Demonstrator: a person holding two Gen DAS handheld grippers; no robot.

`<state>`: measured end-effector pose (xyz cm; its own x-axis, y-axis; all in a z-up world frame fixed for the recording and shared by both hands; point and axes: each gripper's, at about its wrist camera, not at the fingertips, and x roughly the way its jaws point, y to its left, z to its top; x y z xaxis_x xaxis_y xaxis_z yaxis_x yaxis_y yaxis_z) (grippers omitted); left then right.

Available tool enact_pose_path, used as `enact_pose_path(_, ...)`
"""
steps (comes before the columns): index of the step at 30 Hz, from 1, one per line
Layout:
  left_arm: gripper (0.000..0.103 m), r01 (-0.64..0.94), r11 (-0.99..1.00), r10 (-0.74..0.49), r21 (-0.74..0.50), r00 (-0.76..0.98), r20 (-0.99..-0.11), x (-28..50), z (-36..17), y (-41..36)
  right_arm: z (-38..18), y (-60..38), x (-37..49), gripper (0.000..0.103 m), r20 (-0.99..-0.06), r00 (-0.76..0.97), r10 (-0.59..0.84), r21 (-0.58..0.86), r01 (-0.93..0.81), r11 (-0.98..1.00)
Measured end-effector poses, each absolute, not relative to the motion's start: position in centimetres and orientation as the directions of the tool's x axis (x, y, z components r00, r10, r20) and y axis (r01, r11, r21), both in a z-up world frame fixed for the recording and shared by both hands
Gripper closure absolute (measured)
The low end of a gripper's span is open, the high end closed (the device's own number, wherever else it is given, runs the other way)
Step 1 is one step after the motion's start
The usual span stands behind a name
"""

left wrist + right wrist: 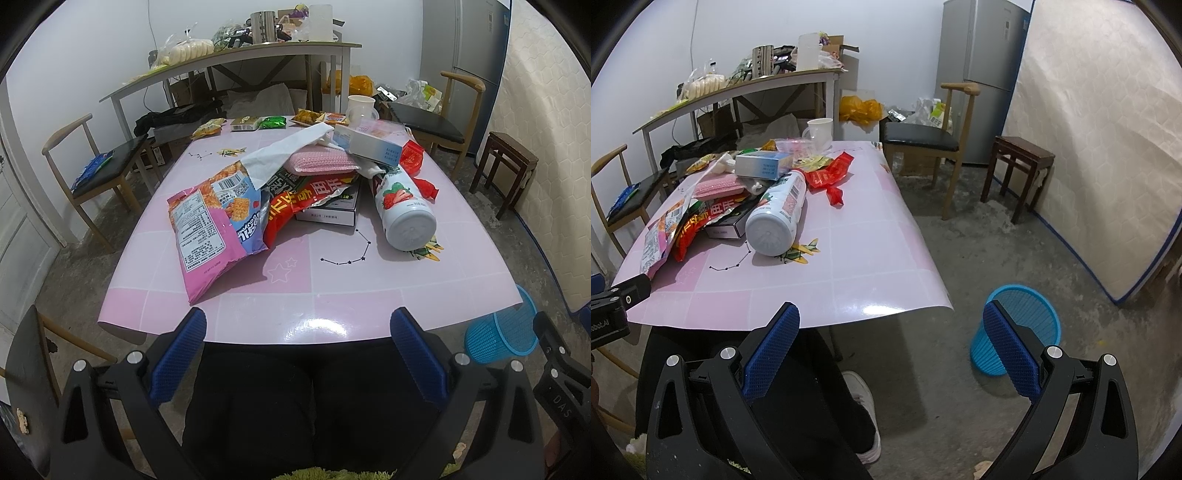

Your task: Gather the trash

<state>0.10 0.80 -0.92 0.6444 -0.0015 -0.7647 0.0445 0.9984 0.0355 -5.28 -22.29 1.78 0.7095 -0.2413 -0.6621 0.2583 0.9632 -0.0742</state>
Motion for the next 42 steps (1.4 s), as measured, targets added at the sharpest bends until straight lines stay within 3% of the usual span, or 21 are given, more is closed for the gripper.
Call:
enact_pose_path(15, 0.005, 0.034, 0.998, 0.012, 0.046, 0.662, -0.749, 0.2, -1.1, 2.1, 2.1, -22.0, -3.7, 0.008, -0.662, 0.716, -0.222, -0.051, 0.252, 0.966)
enact_pose_path(27, 0.005, 0.030, 0.995, 0.045, 0.091, 0.693, -0.720, 4.6, 0.1, 5.8, 4.4, -21.4, 0.3, 0.008, -0.590, 0.800, -0.107, 0.067, 0.181, 0.981)
enact_pose_path(30, 0.005, 0.079, 0.995, -0.017, 0.054, 0.701, -0.713, 6.3, 0.4, 6.8, 5.3, -21.5, 1.9, 0.008, -0.573, 0.818, -0.041, 0.110, 0.126, 0.986)
enact_pose_path(33, 0.005, 0.174, 0.981, -0.186, -0.090, 0.682, -0.707, 8.9, 1.0, 8.5, 6.3, -21.8, 4.2, 0.008, -0.559, 0.829, 0.025, 0.140, 0.064, 0.988)
enact_pose_path(36, 0.005, 0.240, 0.941, -0.338, -0.238, 0.684, -0.646, 11.2, 1.8, 10.0, 7.1, -22.0, 7.1, 0.008, -0.565, 0.816, 0.122, 0.201, -0.007, 0.980)
enact_pose_path(42, 0.005, 0.341, 0.918, -0.387, -0.203, 0.654, -0.650, 15.9, 2.7, 7.8, 7.0, -21.6, 15.7, 0.008, -0.645, 0.668, 0.371, 0.362, -0.160, 0.918)
